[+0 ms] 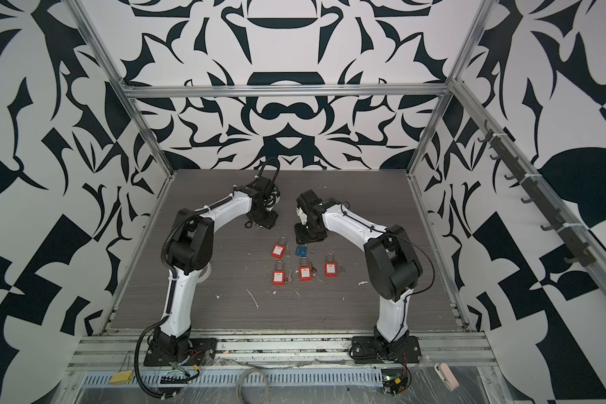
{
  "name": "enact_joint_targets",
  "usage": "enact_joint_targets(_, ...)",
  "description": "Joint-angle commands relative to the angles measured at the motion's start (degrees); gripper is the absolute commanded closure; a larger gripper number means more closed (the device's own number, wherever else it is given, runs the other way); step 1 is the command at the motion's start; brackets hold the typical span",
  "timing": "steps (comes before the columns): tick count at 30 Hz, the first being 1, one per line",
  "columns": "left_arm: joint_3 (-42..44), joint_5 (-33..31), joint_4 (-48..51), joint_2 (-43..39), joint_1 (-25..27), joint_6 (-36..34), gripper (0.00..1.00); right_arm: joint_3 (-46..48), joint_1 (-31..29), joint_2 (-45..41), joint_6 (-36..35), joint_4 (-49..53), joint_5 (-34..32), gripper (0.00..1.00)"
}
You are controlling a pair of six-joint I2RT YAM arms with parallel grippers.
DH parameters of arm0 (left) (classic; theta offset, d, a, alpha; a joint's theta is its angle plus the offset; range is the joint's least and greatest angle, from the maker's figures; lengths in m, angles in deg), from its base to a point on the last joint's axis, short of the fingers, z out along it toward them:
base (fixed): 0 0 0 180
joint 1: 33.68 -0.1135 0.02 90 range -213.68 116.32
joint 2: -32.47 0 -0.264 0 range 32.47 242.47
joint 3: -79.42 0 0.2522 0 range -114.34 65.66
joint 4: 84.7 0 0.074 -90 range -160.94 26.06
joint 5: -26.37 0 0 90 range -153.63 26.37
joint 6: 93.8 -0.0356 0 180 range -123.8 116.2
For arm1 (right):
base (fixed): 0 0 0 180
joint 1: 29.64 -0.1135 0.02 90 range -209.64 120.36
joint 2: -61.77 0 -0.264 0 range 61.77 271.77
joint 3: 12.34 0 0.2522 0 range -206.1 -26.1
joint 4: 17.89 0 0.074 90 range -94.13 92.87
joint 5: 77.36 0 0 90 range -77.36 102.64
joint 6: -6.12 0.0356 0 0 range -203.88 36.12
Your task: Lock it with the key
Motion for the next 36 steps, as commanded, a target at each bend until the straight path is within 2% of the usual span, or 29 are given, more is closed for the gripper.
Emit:
enact_joint_targets(1, 0.0, 1.1, 2.6, 0.6, -0.4, 0.4, 0.40, 0.3, 0.1, -1.9, 0.2, 0.0, 0.4, 0.50)
enact_joint_targets(7, 4.1, 2.1, 1.5, -0.6, -0.7, 3.4, 0.40, 0.2, 0.1, -1.7, 0.1, 0.0, 0.8, 0.50)
enact_joint_targets(14, 11.2, 3.2, -0.2, -4.2, -0.8, 10.1, 0.42, 0.2, 0.1, -1.9, -0.3, 0.0, 1.1, 0.50)
enact_joint_targets(20, 19.2, 5.5, -3.1, -9.8, -0.8, 20.5, 0.42, 1.0, 0.1, -2.3, -0.4, -0.6, 1.5, 0.51)
enact_joint_targets(27, 26.8, 11.7, -9.5, -14.7, 0.0, 33.1, 0.43, 2.7, 0.1, -3.2, -0.4, -1.8, 1.7, 0.51)
enact_joint_targets(31, 25.2, 13.0, -10.2, -13.7, 1.4, 36.2, 0.42, 3.3, 0.1, -3.5, -0.4, -2.0, 1.7, 0.51)
enact_joint_targets(36, 19.9, 13.6, -9.8, -10.3, 2.2, 36.8, 0.40, 3.6, 0.1, -3.7, -0.8, -2.0, 1.4, 0.51)
